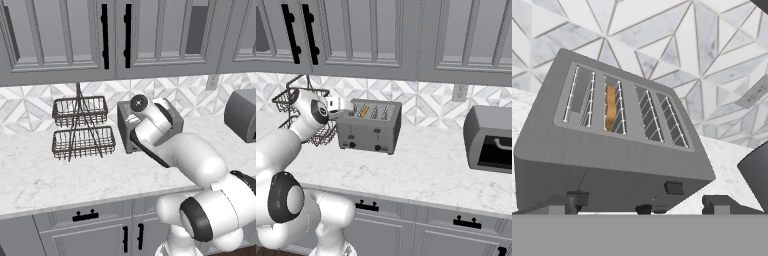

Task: Start the toaster. Once the lever pops up, take the bread to the plate on the dining counter.

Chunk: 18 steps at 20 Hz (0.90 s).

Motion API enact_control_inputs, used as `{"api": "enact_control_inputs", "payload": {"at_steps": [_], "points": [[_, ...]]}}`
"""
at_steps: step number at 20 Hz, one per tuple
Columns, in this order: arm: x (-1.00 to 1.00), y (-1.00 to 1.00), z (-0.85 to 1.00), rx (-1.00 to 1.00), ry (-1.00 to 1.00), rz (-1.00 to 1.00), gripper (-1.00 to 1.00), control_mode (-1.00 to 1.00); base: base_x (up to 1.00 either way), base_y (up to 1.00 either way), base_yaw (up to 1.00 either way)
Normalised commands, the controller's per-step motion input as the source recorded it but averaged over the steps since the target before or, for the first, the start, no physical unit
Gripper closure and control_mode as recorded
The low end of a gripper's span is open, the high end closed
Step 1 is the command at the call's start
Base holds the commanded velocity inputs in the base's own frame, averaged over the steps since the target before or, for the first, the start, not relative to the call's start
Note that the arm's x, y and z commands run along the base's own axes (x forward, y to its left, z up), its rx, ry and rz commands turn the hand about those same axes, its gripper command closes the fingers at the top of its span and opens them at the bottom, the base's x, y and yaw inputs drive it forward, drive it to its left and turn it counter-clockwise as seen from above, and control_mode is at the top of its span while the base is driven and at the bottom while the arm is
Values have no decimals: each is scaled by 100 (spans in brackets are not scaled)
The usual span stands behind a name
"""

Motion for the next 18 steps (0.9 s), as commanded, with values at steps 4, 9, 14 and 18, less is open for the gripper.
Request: {"api": "enact_control_inputs", "payload": {"at_steps": [4,9,14,18], "points": [[0,0,0,0,0,0,-100,-100,0,0,0],[0,0,0,0,0,0,-100,-100,0,0,0],[0,0,0,0,0,0,-100,-100,0,0,0],[0,0,0,0,0,0,-100,-100,0,0,0]]}}
